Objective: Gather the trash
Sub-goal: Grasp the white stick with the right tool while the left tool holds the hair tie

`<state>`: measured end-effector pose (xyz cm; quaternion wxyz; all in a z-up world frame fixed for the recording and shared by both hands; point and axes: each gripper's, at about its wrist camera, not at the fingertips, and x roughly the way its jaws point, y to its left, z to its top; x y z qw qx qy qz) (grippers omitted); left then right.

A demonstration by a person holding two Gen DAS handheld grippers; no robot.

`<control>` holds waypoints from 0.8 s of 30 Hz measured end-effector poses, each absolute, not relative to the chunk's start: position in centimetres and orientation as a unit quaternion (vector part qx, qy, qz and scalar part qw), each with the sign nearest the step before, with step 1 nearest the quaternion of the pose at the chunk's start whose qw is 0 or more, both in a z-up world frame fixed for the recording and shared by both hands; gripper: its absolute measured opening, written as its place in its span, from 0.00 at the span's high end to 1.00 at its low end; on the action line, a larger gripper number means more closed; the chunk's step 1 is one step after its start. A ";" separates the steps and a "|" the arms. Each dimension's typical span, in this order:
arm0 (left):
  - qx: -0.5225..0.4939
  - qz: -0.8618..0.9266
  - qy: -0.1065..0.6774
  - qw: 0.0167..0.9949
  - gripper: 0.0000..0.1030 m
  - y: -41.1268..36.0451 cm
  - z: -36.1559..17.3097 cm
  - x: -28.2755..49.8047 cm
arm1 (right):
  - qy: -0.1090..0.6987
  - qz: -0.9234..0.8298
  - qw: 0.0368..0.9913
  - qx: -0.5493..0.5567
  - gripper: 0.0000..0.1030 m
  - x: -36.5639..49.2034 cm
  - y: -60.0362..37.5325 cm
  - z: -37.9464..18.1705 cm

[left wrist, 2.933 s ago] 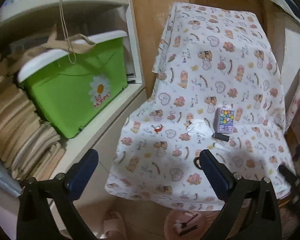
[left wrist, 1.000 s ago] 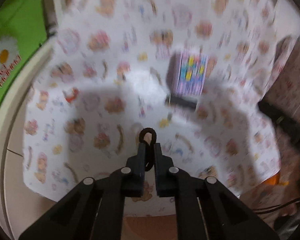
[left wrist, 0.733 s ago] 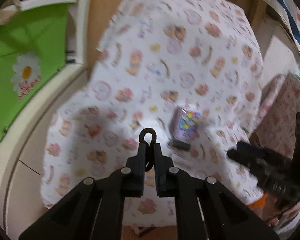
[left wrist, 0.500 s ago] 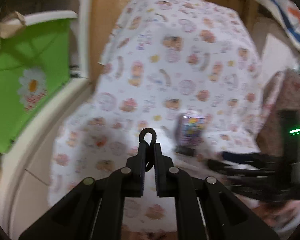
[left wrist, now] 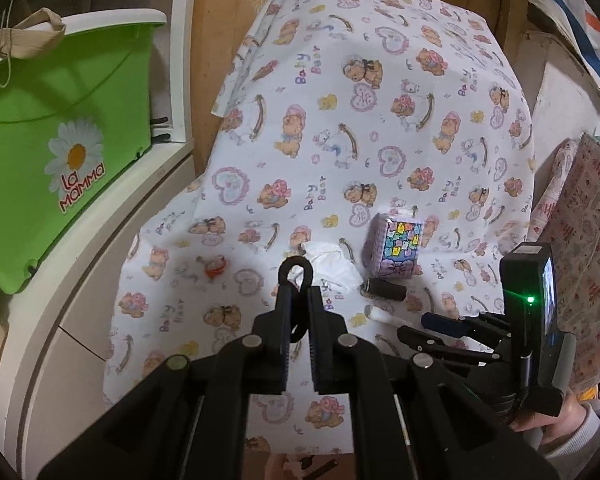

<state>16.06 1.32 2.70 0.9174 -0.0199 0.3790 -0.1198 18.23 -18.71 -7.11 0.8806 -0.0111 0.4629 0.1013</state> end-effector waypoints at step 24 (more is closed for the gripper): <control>-0.054 -0.125 0.365 0.921 0.93 2.6 3.5 14.1 | 0.390 0.155 0.906 0.060 1.00 13.0 -20.6 -1.8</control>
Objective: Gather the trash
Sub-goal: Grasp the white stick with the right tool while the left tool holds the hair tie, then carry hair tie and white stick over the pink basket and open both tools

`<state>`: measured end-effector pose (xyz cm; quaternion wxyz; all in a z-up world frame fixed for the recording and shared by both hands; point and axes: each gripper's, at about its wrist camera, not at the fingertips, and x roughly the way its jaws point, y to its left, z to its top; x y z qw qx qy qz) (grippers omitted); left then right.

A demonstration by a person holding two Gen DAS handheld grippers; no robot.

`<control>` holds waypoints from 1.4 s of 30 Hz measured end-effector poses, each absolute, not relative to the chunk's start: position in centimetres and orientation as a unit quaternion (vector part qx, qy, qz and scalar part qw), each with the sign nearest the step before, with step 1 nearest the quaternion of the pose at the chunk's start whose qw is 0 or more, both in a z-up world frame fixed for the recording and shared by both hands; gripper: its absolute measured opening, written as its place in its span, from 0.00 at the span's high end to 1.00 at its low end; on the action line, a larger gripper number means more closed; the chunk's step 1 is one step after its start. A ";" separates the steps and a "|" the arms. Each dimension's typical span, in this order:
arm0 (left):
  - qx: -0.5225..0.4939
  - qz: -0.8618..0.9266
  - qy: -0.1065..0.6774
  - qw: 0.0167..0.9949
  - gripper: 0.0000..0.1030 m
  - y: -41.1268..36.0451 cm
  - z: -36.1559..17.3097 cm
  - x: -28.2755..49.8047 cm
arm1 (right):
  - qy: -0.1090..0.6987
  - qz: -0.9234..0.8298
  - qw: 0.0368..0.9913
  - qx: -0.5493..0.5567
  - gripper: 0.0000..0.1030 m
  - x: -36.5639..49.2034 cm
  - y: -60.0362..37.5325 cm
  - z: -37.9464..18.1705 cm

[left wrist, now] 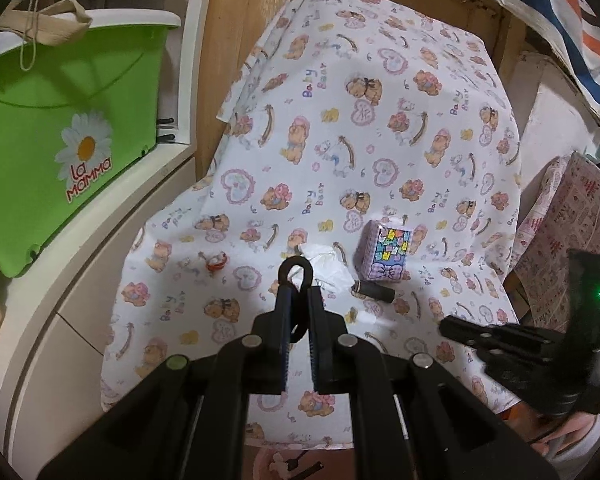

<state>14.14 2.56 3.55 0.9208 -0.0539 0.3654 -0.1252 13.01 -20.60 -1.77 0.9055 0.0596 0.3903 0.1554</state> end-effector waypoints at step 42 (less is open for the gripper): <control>-0.049 -0.109 0.371 0.921 0.93 1.4 3.1 14.0 | 0.407 0.147 0.902 -0.005 0.90 16.1 -19.2 -3.4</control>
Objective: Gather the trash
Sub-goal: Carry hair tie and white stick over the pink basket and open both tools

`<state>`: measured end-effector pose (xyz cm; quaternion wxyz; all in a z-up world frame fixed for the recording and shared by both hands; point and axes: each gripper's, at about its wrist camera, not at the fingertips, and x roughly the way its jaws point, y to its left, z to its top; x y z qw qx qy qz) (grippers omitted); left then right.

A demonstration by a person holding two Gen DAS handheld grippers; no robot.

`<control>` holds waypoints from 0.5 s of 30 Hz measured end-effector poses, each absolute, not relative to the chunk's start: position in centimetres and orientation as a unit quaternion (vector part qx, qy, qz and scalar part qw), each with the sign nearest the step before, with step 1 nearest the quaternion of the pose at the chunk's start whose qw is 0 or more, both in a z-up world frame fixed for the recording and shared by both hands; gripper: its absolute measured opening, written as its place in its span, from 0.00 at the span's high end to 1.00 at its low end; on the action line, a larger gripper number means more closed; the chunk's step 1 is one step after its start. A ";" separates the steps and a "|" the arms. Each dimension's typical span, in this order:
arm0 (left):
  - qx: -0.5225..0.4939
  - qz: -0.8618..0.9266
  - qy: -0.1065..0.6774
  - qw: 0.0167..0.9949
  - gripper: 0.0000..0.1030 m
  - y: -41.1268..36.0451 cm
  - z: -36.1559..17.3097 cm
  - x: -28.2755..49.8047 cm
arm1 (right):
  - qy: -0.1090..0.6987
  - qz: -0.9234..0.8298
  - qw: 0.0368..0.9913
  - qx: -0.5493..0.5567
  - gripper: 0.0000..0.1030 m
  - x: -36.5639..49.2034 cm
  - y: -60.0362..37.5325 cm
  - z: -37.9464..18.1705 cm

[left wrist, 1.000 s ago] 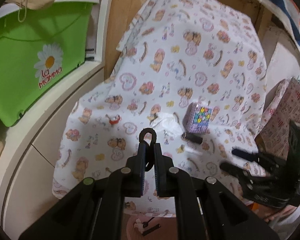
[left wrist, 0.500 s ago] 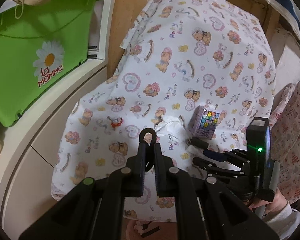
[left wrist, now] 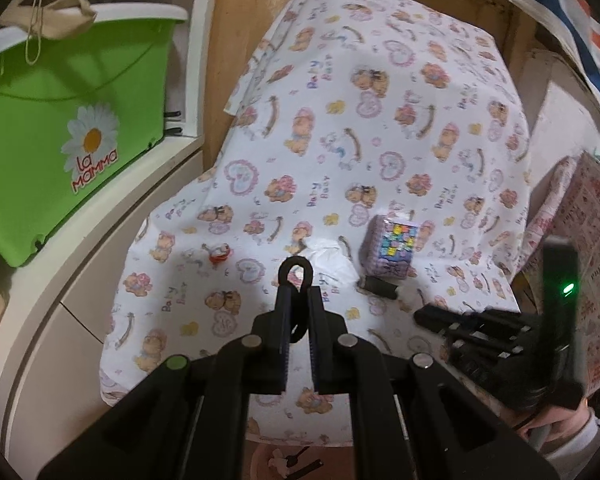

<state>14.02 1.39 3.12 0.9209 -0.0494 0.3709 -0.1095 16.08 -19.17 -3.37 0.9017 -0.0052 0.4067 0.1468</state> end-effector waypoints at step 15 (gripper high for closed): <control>-0.094 -0.163 0.395 0.899 0.93 2.3 2.6 7.4 | 0.331 0.164 0.926 0.075 0.90 3.2 -21.7 1.7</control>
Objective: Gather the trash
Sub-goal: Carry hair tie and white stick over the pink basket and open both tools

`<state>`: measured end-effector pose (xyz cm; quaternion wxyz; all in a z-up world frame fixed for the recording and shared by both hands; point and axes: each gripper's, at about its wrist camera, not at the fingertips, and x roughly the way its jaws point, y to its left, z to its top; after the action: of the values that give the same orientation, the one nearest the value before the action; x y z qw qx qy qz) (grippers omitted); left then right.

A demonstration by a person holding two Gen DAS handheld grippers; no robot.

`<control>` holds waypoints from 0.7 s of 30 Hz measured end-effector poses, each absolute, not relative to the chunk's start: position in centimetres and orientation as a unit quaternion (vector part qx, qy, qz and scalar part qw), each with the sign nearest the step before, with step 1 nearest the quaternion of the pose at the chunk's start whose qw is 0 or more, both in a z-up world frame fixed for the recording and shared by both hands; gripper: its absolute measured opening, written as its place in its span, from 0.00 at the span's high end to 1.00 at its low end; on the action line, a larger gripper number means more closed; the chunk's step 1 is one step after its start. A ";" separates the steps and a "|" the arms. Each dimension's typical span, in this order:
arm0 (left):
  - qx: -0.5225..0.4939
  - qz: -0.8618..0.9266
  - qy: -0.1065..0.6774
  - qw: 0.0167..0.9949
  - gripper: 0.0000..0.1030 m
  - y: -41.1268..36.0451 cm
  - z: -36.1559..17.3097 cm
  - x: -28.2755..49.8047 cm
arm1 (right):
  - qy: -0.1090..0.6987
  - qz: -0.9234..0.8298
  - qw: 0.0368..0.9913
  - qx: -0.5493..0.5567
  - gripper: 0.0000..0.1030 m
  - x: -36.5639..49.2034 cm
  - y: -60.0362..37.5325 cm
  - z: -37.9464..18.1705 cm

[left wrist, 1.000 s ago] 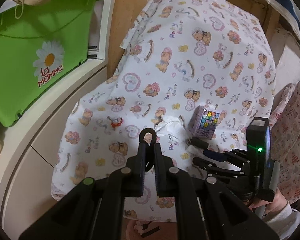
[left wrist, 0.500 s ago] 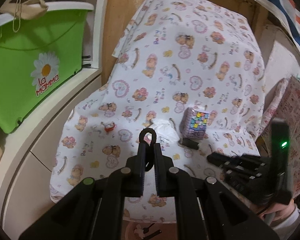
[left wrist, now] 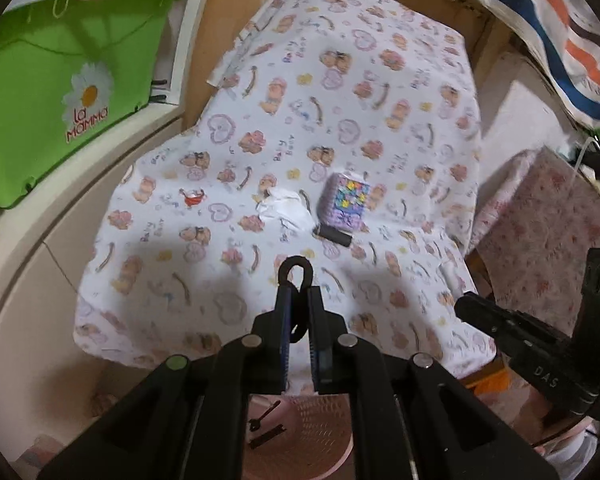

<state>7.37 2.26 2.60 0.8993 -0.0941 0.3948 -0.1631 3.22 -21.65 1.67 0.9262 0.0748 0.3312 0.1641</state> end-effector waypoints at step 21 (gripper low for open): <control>-0.029 -0.191 0.582 0.790 0.93 -1.2 -6.7 3.8 | 0.505 0.198 0.838 0.067 0.90 0.3 -18.1 -8.2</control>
<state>3.81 -1.24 -6.66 0.7899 -0.0287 0.5822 -0.1906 0.31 -18.13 -8.18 0.8377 0.0665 0.5048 0.1977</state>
